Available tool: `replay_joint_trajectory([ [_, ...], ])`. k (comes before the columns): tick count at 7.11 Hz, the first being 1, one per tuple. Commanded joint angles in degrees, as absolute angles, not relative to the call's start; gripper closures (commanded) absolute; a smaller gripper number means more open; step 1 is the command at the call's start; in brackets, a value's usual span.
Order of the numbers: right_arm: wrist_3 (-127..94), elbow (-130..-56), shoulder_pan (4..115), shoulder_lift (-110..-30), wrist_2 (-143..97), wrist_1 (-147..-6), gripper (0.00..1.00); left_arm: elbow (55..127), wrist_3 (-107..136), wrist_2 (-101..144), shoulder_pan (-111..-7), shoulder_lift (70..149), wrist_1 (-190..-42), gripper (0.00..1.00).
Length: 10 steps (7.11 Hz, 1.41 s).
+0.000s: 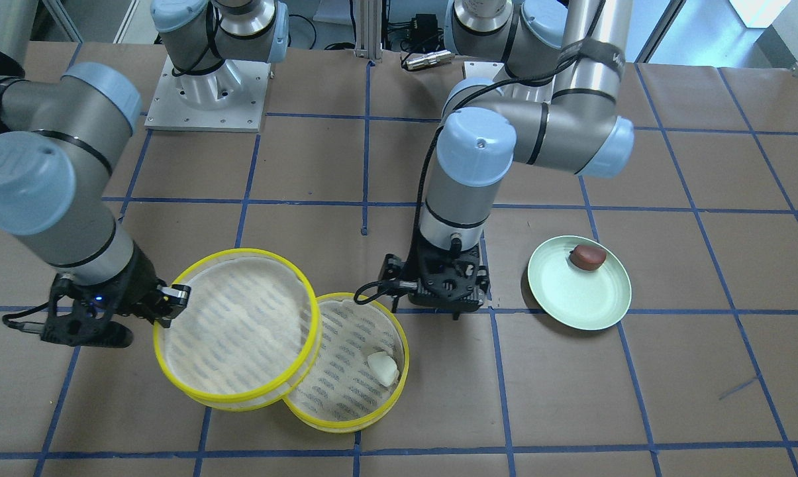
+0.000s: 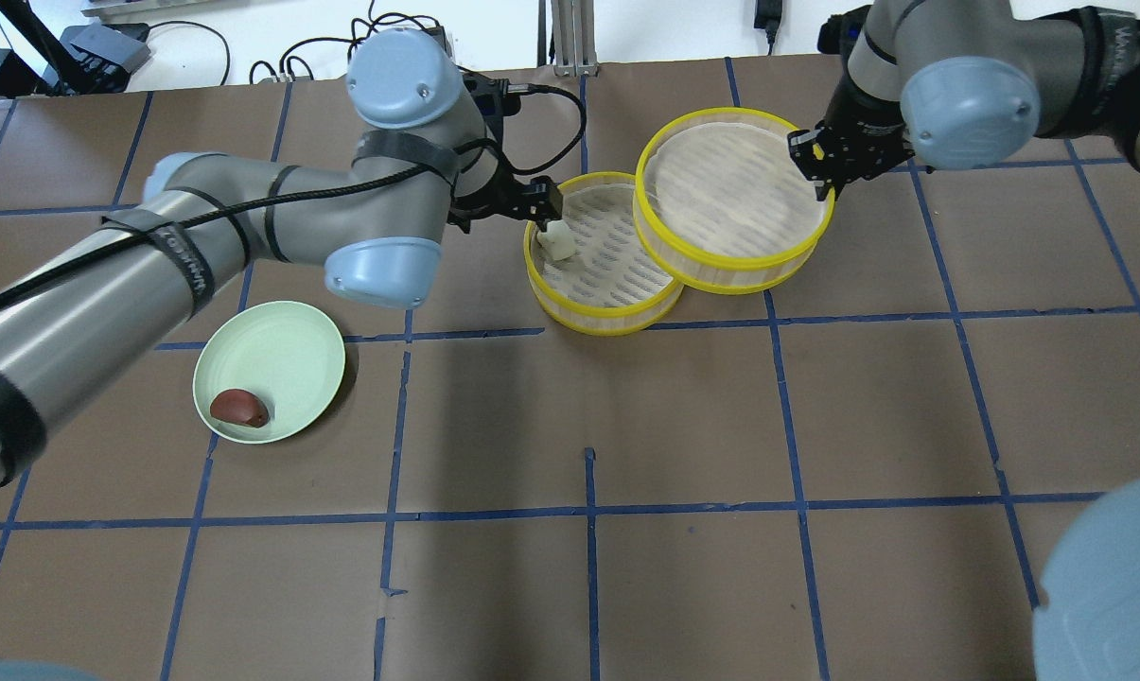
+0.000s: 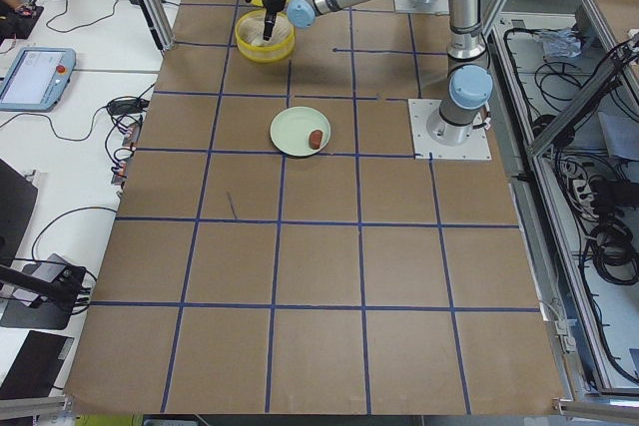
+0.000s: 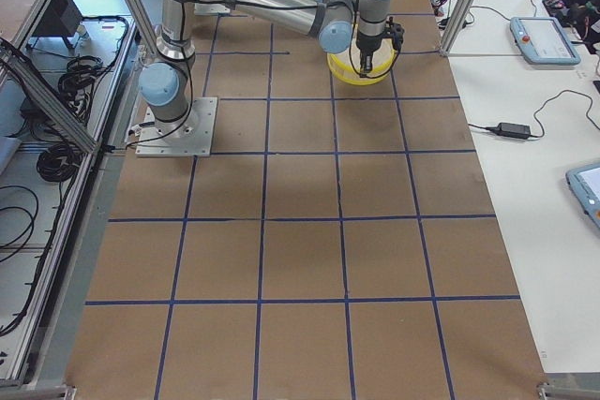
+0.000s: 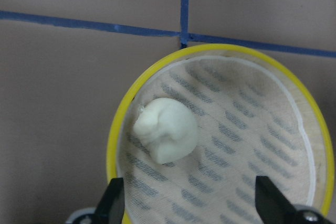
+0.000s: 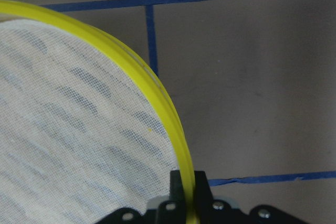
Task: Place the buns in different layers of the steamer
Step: 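Restack the top layer with the right gripper while the left grasps the brown bun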
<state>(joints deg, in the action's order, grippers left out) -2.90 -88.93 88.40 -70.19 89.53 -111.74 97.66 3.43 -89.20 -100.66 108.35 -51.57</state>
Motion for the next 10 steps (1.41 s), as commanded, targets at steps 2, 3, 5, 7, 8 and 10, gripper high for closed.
replay_joint_trajectory([
  [2,-18.07,-88.59,99.10,-67.33,90.26,-116.17,0.90,107.98,-23.90,-91.76,-82.77,96.18,-59.24,0.00],
  [3,-18.19,-87.64,99.75,-65.58,92.00,-116.37,0.90,110.37,-29.91,-91.76,-76.96,95.28,-59.24,0.00],
  [5,-19.69,-87.10,100.90,-63.73,92.72,-116.63,0.90,114.50,-36.98,-91.85,-67.29,96.32,-59.24,0.02],
  [7,-19.86,-87.01,100.90,-63.55,92.72,-116.63,0.90,116.02,-37.18,-91.76,-64.43,98.69,-59.06,0.02],
  [8,-19.52,-87.10,100.81,-63.28,92.72,-116.54,0.89,116.02,-37.18,-91.84,-64.42,100.88,-59.06,0.02],
  [10,-18.46,-87.19,100.72,-63.19,94.47,-116.54,0.88,115.75,-34.82,-91.32,-65.12,104.32,-58.28,0.01],
])
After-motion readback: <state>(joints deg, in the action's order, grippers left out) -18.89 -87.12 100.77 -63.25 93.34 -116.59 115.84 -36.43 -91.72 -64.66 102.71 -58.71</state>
